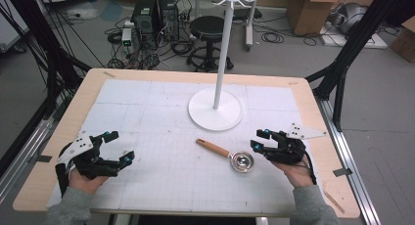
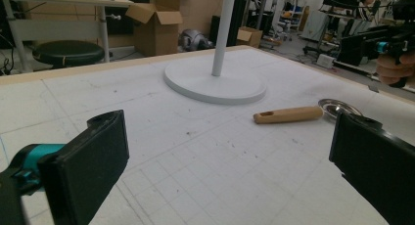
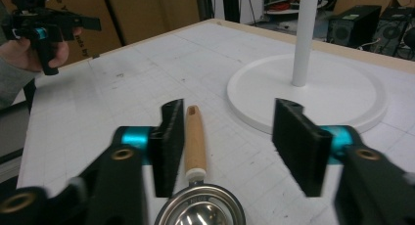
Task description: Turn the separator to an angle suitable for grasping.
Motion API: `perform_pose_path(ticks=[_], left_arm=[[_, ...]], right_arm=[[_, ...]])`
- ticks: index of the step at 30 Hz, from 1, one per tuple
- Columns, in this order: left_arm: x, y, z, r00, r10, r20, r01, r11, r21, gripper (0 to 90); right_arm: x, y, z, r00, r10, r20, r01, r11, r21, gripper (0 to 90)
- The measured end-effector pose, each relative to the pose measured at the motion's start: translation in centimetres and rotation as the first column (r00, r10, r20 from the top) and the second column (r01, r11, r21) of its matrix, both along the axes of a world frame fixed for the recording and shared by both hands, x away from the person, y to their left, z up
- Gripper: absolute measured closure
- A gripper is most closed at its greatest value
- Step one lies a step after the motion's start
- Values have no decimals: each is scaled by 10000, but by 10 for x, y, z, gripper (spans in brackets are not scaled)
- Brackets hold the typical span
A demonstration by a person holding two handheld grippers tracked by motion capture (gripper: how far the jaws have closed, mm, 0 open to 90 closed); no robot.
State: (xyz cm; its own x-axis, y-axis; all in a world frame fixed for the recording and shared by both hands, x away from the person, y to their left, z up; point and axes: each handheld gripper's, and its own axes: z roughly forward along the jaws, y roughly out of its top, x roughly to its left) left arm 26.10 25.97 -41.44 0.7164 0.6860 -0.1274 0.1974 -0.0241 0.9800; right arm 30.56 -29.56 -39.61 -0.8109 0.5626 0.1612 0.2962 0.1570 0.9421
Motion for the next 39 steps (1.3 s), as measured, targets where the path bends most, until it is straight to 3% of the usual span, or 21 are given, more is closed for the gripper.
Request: perform_pose_path(ticks=[2,10,18,22,27,35,39], left_arm=[[-1,0,0,10000,7,39,-7,10000,39,17],[-2,6,-1,9999,154,8,-154,9999,8,17],[-2,4,-2,9999,164,-38,-163,9998,111,17],[-1,4,-2,9999,153,-67,-152,9997,208,17],[-2,2,-4,9997,145,-198,-137,9992,374,17],[-2,1,-4,9996,199,-182,-190,9986,485,17],[-2,1,-4,9995,243,-177,-233,9984,518,17]], right_arm=[[3,4,1,9991,226,-346,-225,9997,16,653],[15,17,1,9973,326,-663,-354,9985,-411,894],[19,23,1,9978,261,-613,-311,9962,-814,899],[20,27,0,9973,525,-506,-586,9899,-1292,900],[23,30,-2,9950,657,-751,-761,9865,-1447,900],[35,42,-6,9956,616,-708,-764,9703,-2296,900],[44,48,-7,9934,657,-941,-875,9644,-2497,900]])
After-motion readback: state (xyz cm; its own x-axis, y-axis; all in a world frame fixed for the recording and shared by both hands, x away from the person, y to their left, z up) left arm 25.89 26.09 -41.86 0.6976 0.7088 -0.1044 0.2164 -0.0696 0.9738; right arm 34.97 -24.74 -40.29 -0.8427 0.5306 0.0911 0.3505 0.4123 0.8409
